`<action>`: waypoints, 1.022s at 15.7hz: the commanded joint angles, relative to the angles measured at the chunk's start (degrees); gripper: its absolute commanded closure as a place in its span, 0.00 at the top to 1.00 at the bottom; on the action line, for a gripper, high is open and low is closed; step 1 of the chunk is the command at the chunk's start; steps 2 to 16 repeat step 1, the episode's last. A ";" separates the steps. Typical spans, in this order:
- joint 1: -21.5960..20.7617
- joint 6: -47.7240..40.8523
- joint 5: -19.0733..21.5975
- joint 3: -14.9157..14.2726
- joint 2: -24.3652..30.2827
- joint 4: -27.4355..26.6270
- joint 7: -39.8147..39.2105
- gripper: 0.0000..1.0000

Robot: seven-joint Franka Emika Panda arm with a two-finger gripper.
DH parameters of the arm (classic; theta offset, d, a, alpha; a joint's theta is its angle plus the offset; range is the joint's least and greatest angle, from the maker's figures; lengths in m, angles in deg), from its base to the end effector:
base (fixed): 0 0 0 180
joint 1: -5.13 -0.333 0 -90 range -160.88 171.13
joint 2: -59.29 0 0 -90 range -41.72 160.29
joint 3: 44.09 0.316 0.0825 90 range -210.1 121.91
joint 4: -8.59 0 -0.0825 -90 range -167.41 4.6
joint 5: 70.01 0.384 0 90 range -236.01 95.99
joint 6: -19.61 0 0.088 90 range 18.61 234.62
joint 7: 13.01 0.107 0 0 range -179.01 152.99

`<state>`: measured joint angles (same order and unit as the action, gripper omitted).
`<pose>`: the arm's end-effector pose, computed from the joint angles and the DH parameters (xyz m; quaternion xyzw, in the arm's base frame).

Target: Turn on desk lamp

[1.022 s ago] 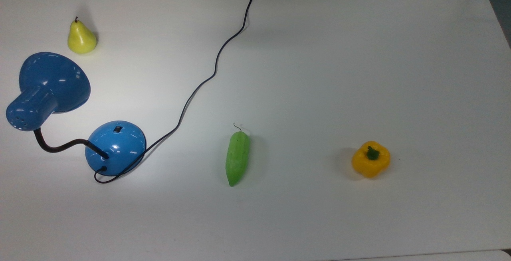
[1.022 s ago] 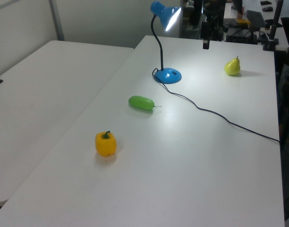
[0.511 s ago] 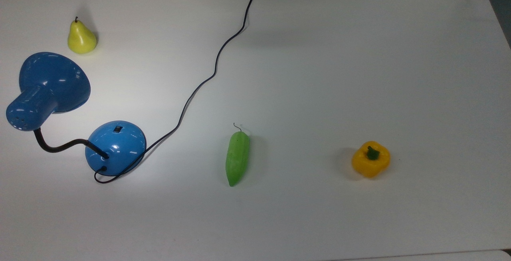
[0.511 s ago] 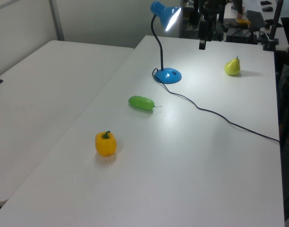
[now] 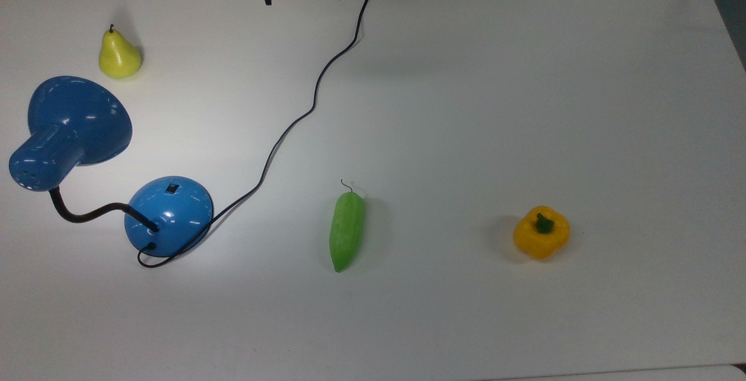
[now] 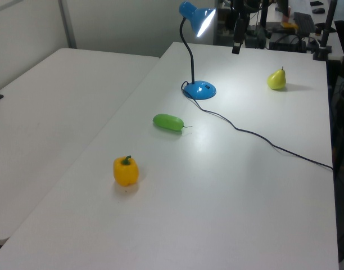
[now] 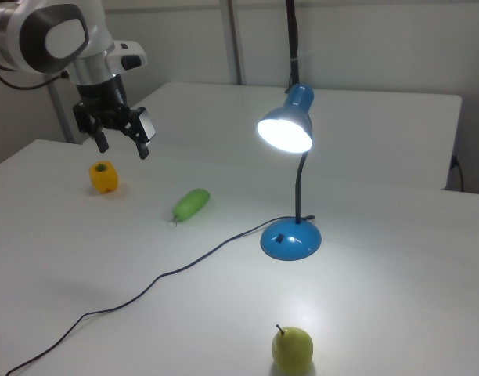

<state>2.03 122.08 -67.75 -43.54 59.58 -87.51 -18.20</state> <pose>0.5697 0.0397 0.5966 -0.9954 -0.0738 -0.0583 0.0187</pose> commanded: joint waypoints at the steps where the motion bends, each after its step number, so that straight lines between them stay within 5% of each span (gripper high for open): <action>1: -0.24 0.90 0.29 -0.47 0.14 -0.31 -1.31 1.00; 16: -0.24 0.90 0.29 -0.47 0.14 -0.31 -1.31 1.00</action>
